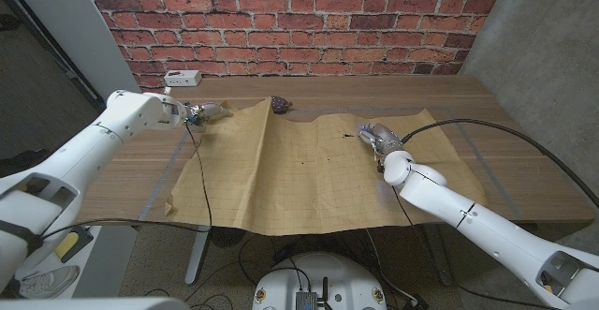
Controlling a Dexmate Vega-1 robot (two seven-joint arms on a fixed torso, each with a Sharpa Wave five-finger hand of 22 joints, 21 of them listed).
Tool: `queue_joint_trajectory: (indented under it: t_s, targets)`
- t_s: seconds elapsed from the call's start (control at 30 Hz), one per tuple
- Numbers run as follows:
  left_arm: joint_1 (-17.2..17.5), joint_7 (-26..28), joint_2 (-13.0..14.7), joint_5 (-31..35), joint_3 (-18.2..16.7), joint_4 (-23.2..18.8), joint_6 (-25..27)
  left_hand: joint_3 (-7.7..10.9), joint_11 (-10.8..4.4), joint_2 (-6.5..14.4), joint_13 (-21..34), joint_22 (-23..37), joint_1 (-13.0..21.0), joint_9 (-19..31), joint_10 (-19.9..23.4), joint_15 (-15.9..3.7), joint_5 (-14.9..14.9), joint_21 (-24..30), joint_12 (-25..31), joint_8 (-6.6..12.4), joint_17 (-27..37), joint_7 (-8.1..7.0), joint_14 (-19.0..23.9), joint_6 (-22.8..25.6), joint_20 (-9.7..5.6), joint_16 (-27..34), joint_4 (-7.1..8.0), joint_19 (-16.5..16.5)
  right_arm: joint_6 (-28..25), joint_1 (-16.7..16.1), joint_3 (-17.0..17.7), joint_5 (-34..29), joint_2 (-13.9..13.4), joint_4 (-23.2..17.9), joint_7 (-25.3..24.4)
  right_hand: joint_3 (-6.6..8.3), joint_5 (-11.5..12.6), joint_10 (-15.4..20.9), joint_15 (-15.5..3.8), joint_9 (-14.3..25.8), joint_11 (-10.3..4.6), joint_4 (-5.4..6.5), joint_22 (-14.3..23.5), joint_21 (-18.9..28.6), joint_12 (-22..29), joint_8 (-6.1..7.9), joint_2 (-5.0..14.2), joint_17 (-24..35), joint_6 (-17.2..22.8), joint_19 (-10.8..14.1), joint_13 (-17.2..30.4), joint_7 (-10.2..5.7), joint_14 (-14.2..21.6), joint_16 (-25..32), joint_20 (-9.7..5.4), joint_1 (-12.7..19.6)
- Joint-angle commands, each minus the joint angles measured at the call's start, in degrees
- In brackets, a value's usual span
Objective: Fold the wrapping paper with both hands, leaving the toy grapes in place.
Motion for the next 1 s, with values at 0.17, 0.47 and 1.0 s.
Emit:
queue_joint_trajectory:
  t_s: [0.17, 0.47, 1.0]
  targets:
    - [5.7, 5.3, 0.6, -3.4, -7.0, -8.5, -1.3, 2.61, -0.11, -0.5, 1.0, 0.1, -0.5, 7.3, 6.1, -1.64, 0.5, 7.5, 1.7, 2.60, 2.2, 5.35, 7.8, 3.0, -4.27, 2.4, -0.18, 6.6, -4.3, 2.5, -1.2, -0.1, -0.3, 0.2, 2.0, 0.01, -0.1, -0.5, 0.10, 0.3, -0.50, -0.08, 0.1, 0.1, -0.4, -0.14, -0.32, 0.1, 0.1, -0.1, 0.2, -0.20, -0.4, -0.2, 0.18, 0.5]
    - [11.8, 4.5, 0.4, -9.9, -13.5, -11.3, -7.1, 4.68, -0.61, -0.7, 0.0, -1.1, -0.3, 10.2, 8.8, -1.75, 0.8, 11.6, 0.7, 4.45, 1.3, 6.03, 10.3, 2.6, -6.53, 1.2, -0.71, 10.0, -8.3, 2.4, -1.0, -0.8, -1.3, -2.3, 1.0, -0.04, -0.1, -1.1, 0.08, 0.3, -1.40, -0.48, 0.1, -0.1, -0.6, -0.35, -0.50, 0.0, -0.4, -0.5, 0.2, -1.04, -0.9, -0.6, 0.61, 1.0]
    - [16.4, 5.3, -1.9, -15.5, -16.2, -15.5, -16.1, 7.00, -1.51, -1.2, -1.3, -3.4, -1.0, 12.8, 10.5, -1.83, 1.3, 15.0, -1.3, 6.17, -2.0, 6.43, 12.1, 2.2, -8.72, -1.5, -0.80, 12.9, -9.8, 3.1, -2.3, -0.8, -3.5, -4.4, 3.4, -0.39, -0.2, -1.3, -0.06, 0.3, -1.91, -0.86, 0.1, 0.1, -0.6, -0.40, -0.82, -0.2, -0.6, 0.0, 0.2, -1.30, -0.4, -0.5, 1.07, 1.3]
